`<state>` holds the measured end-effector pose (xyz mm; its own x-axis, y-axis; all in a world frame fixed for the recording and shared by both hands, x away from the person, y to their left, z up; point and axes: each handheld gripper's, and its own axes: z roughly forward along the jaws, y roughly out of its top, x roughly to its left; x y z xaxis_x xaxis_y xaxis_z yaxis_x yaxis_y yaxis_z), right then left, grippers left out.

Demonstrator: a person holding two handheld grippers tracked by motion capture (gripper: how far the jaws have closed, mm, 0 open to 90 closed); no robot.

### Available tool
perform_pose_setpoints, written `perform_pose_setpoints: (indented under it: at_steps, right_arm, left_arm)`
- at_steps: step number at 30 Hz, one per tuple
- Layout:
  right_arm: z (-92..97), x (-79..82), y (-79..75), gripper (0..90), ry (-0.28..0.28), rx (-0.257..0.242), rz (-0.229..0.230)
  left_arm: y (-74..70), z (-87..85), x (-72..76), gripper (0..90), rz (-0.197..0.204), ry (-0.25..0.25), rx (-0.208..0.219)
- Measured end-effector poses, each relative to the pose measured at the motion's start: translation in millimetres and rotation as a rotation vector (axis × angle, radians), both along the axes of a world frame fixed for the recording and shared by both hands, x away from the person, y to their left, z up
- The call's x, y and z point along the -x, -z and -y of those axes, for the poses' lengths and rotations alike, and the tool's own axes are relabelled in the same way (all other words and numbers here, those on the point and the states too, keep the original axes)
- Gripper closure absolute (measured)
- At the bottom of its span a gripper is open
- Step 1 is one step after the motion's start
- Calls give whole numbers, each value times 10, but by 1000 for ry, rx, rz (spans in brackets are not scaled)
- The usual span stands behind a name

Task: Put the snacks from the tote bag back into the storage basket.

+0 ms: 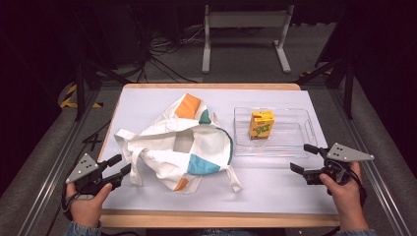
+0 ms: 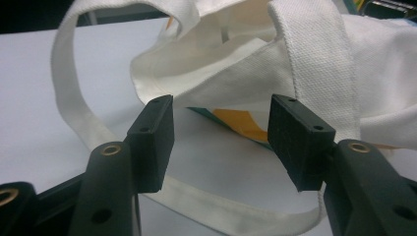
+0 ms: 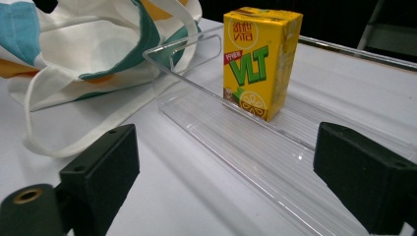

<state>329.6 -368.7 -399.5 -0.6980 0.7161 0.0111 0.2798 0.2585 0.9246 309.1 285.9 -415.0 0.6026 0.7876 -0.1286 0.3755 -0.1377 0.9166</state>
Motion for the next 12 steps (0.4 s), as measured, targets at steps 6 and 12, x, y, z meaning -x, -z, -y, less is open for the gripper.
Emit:
perform_pose_setpoints:
  at_steps: [6, 12]
  right_arm:
    - [-11, -18, 37, 69, -1, -3, 4]
    - [-43, -18, 68, 62, 4, 5, -1]
  left_arm:
    - [47, -13, -42, 398, -16, 7, 3]
    - [99, -24, -77, 377, -45, 0, 7]
